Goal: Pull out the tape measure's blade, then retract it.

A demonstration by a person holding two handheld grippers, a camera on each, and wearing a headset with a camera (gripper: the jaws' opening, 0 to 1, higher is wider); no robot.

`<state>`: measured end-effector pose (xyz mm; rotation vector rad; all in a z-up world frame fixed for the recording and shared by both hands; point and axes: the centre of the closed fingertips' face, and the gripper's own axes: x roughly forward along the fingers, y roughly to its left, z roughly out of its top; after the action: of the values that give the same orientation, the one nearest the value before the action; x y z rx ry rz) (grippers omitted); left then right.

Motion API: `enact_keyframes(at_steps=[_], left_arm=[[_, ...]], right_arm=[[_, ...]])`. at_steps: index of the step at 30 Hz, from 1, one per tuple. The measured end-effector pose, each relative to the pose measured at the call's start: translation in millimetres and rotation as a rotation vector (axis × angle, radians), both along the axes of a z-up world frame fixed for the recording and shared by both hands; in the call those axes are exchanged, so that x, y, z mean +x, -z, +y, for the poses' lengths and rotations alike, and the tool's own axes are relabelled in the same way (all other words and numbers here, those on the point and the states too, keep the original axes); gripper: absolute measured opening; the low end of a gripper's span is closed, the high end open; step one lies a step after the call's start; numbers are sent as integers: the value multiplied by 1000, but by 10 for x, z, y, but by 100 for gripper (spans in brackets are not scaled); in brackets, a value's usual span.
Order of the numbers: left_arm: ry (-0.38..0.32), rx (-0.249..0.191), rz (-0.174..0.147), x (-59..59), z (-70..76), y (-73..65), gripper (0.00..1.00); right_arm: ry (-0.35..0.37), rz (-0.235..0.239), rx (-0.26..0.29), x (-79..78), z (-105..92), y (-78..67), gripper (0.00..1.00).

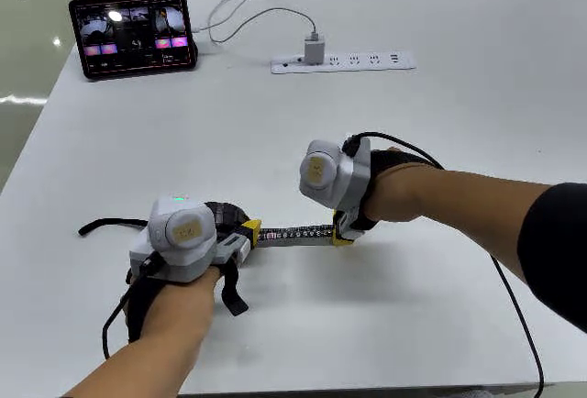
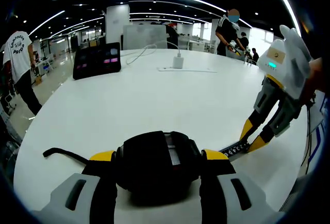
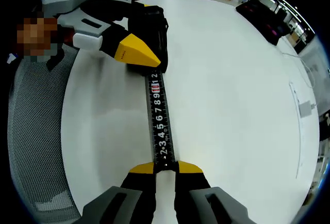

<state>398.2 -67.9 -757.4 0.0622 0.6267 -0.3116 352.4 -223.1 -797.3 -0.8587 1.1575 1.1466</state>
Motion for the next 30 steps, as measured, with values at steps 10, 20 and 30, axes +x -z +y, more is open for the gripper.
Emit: enact_keyframes(at_steps=[10, 20, 30], left_arm=[[1, -2, -1, 7, -1, 2, 61], [-1, -1, 3, 2, 1, 6, 61], [1, -2, 4, -1, 1, 3, 61]], right_arm=[[2, 11, 11, 14, 74, -8, 8], [-5, 9, 9, 16, 126, 3, 8], [-12, 5, 5, 32, 179, 1, 9]])
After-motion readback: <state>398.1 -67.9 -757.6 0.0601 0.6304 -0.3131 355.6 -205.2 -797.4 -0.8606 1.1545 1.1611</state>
